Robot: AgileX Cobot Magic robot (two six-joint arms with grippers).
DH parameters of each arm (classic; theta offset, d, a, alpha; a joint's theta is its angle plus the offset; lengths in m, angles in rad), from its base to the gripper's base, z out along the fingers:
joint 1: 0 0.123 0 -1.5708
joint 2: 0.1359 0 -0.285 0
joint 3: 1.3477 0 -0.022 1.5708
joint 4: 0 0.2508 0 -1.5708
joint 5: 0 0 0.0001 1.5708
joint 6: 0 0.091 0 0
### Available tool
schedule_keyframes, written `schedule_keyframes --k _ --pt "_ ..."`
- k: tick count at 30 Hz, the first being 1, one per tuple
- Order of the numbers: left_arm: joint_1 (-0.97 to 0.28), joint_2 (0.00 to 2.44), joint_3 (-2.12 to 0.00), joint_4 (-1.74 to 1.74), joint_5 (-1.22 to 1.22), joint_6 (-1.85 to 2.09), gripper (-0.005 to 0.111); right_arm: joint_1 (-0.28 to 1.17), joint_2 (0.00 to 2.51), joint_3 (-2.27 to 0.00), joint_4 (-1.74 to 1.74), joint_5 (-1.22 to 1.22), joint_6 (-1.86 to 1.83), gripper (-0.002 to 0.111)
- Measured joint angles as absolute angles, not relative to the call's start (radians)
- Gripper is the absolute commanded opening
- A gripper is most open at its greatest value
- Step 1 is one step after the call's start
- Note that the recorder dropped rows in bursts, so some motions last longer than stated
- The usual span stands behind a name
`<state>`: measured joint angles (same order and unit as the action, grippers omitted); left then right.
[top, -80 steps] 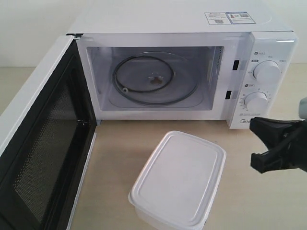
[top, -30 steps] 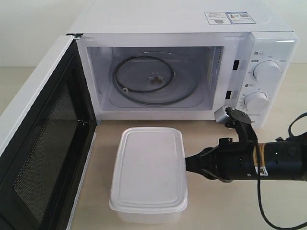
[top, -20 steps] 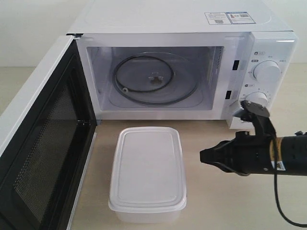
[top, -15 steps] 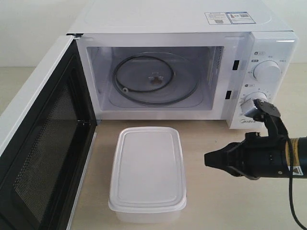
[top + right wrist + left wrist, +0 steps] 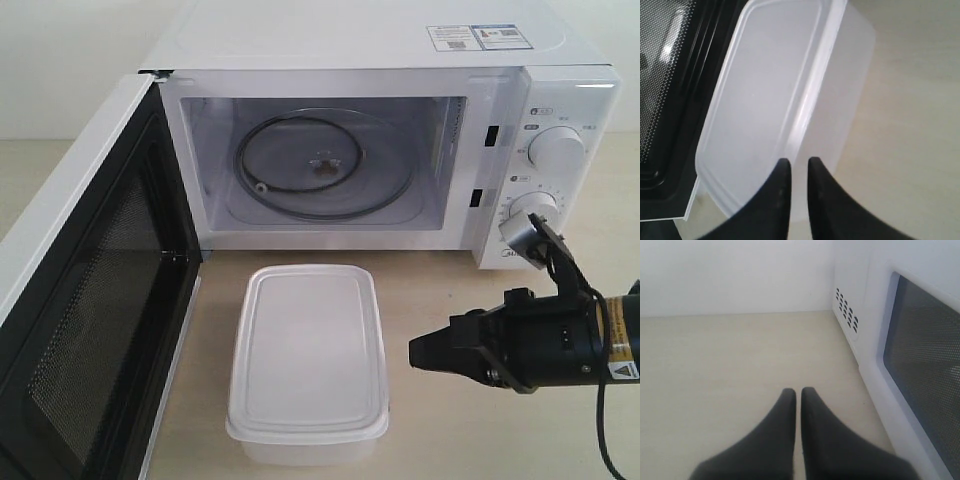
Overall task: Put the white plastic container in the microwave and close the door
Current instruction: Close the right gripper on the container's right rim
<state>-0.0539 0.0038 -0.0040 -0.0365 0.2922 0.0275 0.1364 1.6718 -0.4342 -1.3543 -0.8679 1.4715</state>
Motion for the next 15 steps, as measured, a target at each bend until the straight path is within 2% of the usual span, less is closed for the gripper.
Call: schedule_keyframes --k 5,15 --pt "-0.054 0.004 -0.004 -0.037 0.292 0.027 0.004 0.136 1.672 -0.434 -1.354 -0.861 1.529 0.042" --pt "-0.054 0.004 -0.004 -0.037 0.292 0.027 0.004 0.191 1.701 -0.525 -1.495 -0.859 1.776 0.042"
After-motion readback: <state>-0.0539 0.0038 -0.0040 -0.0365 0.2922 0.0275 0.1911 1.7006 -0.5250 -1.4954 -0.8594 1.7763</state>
